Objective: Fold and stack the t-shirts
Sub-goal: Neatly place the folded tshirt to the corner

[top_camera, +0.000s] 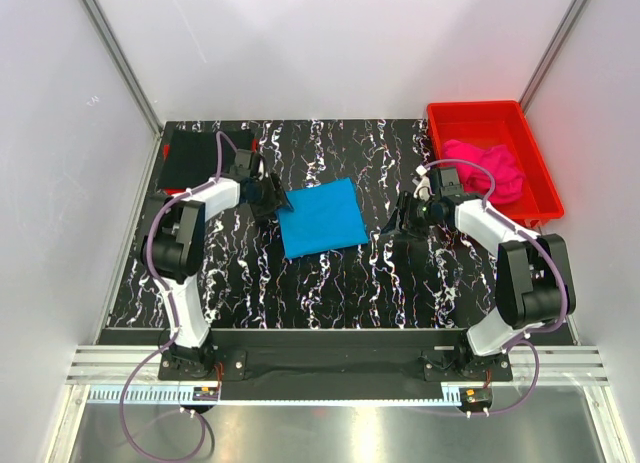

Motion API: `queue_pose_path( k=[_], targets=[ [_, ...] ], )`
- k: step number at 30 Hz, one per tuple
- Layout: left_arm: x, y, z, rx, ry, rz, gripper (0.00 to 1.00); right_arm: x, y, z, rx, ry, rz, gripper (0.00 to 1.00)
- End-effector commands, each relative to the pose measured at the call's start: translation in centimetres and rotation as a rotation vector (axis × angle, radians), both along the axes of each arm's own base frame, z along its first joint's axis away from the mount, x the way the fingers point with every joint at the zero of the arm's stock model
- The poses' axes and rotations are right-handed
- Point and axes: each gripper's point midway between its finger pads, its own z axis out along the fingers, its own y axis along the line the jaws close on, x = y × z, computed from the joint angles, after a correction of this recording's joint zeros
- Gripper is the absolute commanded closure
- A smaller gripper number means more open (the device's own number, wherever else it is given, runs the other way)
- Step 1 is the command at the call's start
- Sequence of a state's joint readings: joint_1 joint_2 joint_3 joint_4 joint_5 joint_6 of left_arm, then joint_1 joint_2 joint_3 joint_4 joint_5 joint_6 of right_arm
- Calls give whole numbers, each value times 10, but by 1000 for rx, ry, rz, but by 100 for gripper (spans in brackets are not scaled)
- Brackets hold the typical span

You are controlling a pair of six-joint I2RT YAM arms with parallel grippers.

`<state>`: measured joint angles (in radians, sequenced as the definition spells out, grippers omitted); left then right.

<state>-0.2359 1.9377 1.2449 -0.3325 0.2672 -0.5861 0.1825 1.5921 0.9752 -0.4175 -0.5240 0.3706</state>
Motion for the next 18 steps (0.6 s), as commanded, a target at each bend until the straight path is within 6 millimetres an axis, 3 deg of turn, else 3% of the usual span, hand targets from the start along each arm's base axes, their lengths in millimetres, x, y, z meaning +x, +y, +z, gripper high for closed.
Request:
queue_pose_path(
  k=[1, 14, 18],
  targets=[
    [11, 0, -9, 16, -9, 0, 38, 9, 3, 26, 14, -77, 10, 45],
    [2, 34, -24, 202, 24, 91, 37, 4, 4, 26, 25, -85, 15, 44],
    [4, 28, -27, 184, 26, 80, 38, 3, 4, 25, 26, -82, 15, 44]
  ],
)
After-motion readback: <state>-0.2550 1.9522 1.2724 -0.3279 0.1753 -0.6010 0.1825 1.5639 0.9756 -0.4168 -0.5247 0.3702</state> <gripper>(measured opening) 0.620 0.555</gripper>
